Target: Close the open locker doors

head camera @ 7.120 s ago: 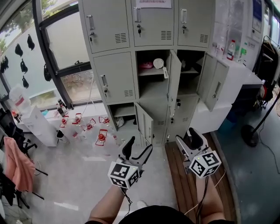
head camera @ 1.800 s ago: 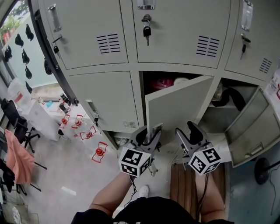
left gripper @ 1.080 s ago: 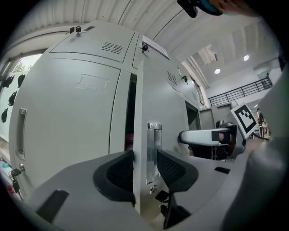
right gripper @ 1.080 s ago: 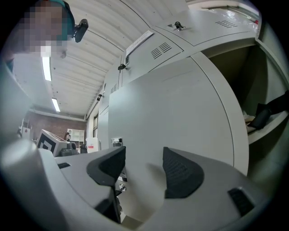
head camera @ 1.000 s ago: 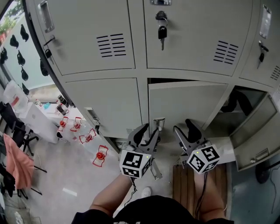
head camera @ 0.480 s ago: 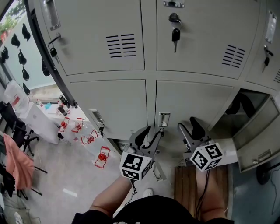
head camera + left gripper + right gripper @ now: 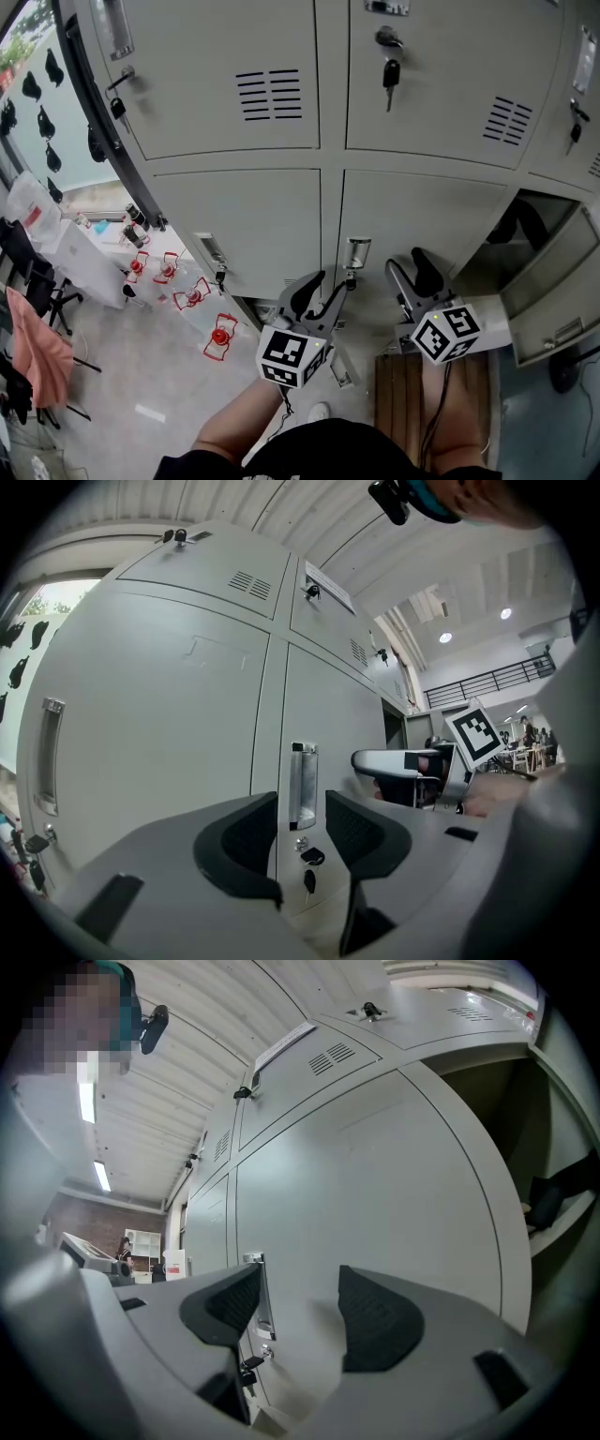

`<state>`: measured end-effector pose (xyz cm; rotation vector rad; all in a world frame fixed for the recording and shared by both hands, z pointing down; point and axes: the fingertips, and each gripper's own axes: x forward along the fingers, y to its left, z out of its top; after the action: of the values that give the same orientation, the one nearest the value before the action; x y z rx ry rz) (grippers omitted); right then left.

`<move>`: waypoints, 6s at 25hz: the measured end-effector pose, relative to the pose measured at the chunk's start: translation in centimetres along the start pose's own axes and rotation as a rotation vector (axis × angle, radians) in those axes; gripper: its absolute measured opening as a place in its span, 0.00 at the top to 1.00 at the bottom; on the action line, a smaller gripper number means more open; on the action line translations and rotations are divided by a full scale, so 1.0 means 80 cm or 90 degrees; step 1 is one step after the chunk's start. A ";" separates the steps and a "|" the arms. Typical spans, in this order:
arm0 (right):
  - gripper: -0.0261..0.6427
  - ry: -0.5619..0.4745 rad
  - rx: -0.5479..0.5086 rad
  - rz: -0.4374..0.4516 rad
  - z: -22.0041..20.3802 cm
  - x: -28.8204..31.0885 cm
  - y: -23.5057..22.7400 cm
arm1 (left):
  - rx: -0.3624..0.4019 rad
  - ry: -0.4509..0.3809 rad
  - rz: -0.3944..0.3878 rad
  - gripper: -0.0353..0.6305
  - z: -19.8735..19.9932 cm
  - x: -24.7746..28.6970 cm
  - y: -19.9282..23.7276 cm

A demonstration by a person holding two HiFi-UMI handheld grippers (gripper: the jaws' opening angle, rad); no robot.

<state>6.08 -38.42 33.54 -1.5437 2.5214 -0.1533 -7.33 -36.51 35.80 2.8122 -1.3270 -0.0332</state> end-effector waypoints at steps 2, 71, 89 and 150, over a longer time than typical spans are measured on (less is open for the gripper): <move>0.58 -0.001 0.002 -0.002 0.000 0.000 0.000 | 0.001 -0.003 -0.006 0.68 0.002 -0.001 -0.002; 0.58 -0.037 -0.023 -0.337 0.101 -0.543 -0.315 | -0.025 0.023 -0.440 0.48 -0.008 0.104 -0.602; 0.75 -0.031 -0.007 -0.266 0.100 -0.518 -0.320 | -0.018 0.018 -0.346 0.48 -0.001 0.090 -0.566; 0.76 0.018 -0.032 -0.134 0.044 -0.144 -0.195 | -0.053 0.005 -0.220 0.49 0.005 0.059 -0.260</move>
<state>25.57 -35.23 34.11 -1.8373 2.3946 -0.1418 11.71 -26.94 34.62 2.9265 -0.8037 -0.0822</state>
